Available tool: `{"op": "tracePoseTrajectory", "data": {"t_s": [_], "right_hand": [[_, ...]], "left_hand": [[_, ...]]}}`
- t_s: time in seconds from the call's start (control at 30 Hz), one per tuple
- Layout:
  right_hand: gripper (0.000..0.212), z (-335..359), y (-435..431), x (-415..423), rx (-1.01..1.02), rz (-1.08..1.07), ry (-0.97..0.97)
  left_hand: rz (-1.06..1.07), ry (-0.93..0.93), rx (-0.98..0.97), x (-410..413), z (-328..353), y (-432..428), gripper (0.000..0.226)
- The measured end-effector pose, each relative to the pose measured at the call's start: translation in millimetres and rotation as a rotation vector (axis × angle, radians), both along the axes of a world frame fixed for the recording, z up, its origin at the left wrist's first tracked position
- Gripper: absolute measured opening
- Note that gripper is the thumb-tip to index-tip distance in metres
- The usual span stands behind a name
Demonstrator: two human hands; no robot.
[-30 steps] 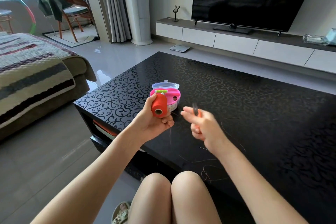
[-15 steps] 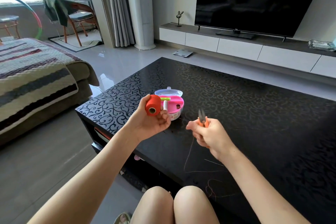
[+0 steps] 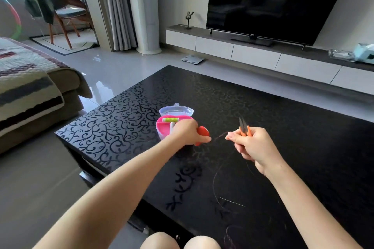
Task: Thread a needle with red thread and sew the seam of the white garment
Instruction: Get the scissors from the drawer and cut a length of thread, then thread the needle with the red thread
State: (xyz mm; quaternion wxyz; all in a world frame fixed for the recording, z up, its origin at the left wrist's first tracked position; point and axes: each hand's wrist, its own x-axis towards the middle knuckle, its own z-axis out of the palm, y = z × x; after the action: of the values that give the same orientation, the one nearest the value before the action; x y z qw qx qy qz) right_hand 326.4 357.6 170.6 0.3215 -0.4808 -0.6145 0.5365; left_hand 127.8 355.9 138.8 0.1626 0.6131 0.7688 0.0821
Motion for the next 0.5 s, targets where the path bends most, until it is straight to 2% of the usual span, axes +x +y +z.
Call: {"op": "tracePoseTrajectory", "data": {"t_s": [0.1,0.2,0.27,0.3,0.37,0.4,0.47,0.5], "right_hand": [[0.016,-7.8,3.8,6.8,-0.058,-0.014,-0.002],[0.016,-9.2,6.5,11.9,-0.103,-0.012,0.005],[0.016,-6.6,8.4,14.3,-0.126,0.004,0.022],[0.016,-4.8,9.5,15.0,-0.135,0.016,0.035],[0.016,-0.5,11.2,16.2,-0.148,0.041,0.054],[0.016,1.7,11.9,16.4,-0.155,0.054,0.064],[0.016,5.6,13.6,16.3,-0.176,0.081,0.099],[0.016,7.4,14.0,15.8,-0.186,0.094,0.115]], "left_hand": [[-0.156,0.272,-0.003,26.7,-26.2,10.8,0.040],[-0.274,0.538,0.019,38.7,-41.4,14.3,0.049],[-0.292,0.607,0.010,38.5,-48.1,15.3,0.051],[-0.281,0.577,0.034,37.7,-48.6,14.4,0.052],[-0.196,0.355,0.147,33.8,-45.0,11.2,0.050],[-0.130,0.158,0.217,31.4,-39.6,7.8,0.046],[-0.019,-0.493,0.276,28.7,-24.6,-3.2,0.034],[-0.017,-0.837,0.202,31.6,-16.3,-10.9,0.028]]}}
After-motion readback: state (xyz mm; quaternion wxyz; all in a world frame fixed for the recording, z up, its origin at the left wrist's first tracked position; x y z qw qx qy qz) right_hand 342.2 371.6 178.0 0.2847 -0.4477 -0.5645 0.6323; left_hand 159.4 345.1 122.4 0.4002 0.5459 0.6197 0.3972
